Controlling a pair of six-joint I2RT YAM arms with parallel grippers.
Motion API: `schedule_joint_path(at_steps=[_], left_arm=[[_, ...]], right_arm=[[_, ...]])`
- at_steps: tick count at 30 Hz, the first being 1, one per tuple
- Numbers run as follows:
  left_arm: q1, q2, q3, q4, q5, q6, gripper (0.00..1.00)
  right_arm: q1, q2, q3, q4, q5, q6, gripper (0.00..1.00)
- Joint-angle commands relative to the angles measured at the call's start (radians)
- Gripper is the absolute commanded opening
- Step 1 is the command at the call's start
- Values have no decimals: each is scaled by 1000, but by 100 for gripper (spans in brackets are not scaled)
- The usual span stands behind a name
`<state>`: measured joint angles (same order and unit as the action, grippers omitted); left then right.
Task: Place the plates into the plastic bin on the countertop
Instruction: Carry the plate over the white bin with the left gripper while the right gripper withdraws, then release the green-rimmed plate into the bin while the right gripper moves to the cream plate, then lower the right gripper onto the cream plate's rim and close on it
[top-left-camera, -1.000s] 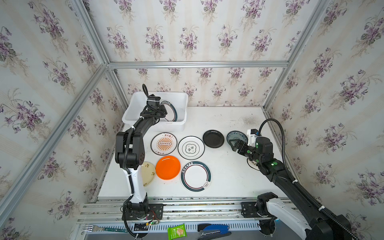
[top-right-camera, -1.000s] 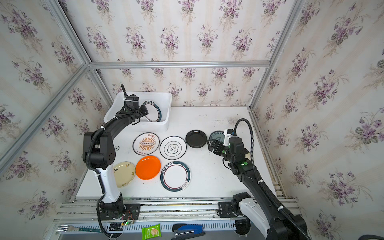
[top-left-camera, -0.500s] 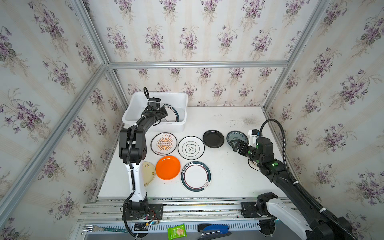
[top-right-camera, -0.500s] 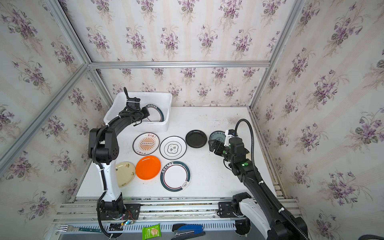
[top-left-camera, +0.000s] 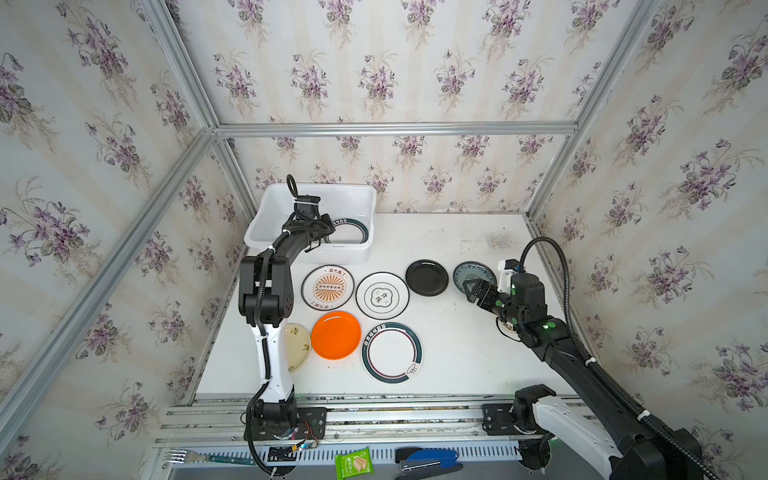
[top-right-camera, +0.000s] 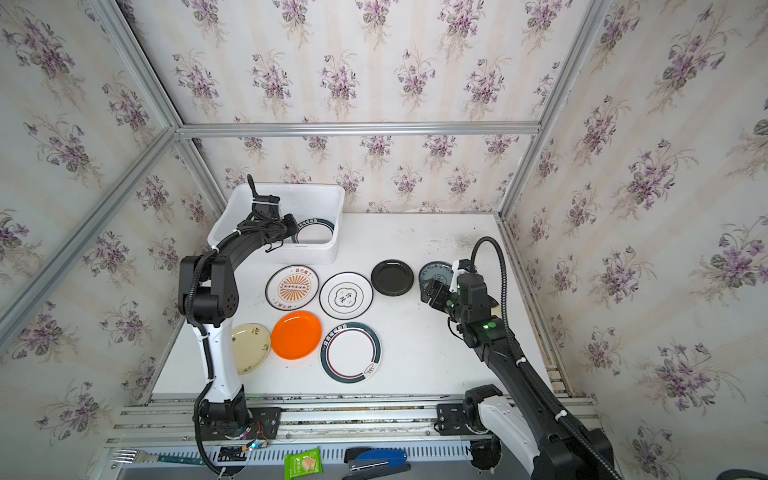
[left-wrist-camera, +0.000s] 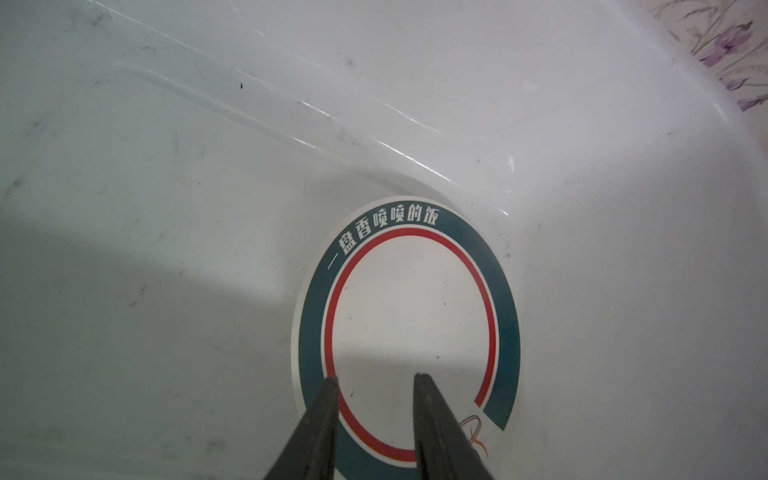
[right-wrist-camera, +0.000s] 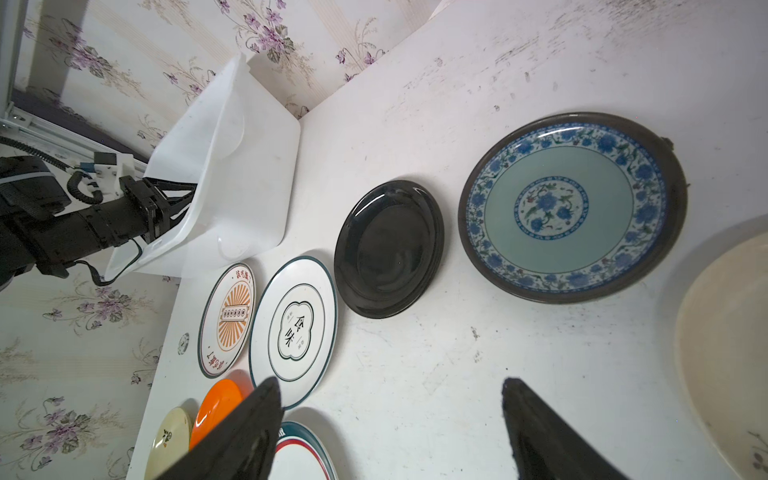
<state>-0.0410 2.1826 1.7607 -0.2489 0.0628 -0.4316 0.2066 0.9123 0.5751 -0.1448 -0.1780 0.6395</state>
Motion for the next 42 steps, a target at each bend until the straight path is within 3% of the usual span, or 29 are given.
schedule_joint_path(at_steps=[1,3,9,12,13,20,26,31,42], left_arm=[[1,-19,8,6,15,26,38],[1,-27,11,6,28,37,40],[-4,-70,9,9,60,36,73],[-14,-111,-12,23,67,43,98],[-19,-132,-27,30,65,44,99],[-44,-327,-218,156,55,19,99],[-91,-549,-488,340,41,-21,99],[-153,-690,-684,457,28,-40,99],[-221,-816,-931,589,97,-86,99]], right_arm=[[-5,11,23,-1,12,18,83],[-19,29,36,-35,18,17,82],[-123,95,85,-176,7,16,83],[-182,110,112,-252,24,-1,85],[-202,111,115,-269,26,-5,85],[-333,79,64,-289,-11,24,86],[-387,53,35,-377,134,58,88],[-440,71,36,-413,163,58,89],[-470,111,47,-486,137,108,82]])
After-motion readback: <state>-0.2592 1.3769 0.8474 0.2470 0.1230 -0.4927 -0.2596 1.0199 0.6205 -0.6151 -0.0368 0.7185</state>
